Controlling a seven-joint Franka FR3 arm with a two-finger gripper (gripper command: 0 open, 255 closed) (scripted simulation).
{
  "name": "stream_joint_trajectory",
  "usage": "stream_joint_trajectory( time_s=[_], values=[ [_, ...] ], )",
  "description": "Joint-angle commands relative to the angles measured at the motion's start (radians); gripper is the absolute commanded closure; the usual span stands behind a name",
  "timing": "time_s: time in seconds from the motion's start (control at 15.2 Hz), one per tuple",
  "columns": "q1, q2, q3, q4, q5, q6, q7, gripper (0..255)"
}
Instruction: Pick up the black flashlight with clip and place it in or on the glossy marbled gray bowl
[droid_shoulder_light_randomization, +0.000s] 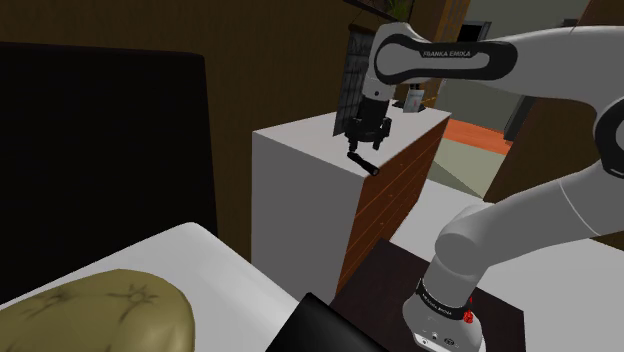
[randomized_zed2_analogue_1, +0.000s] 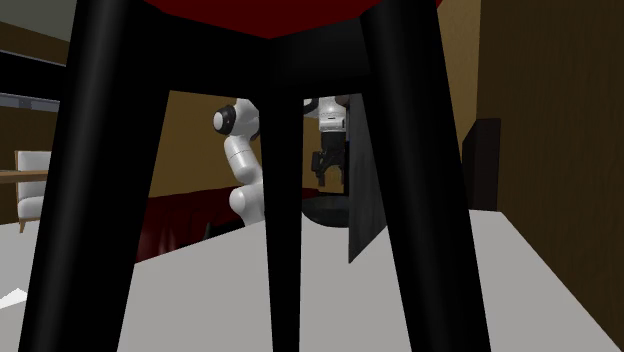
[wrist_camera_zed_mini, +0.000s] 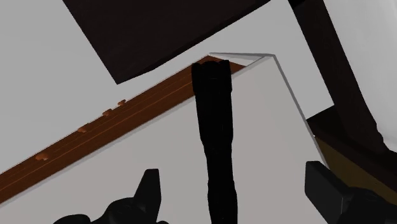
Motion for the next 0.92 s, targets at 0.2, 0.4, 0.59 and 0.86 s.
stream_joint_trajectory(
  time_s=[0.2,0.4,0.59,0.86],
  values=[
    [-0.008,0.002,-0.004,-0.067,0.002,0.064,0.014,0],
    [-0.008,0.002,-0.004,-0.102,0.002,0.098,0.014,0],
    [-0.008,0.002,-0.004,-0.102,0.002,0.099,0.014,0],
    [-0.008,0.002,-0.004,-0.102,0.002,0.098,0.014,0]
  ],
)
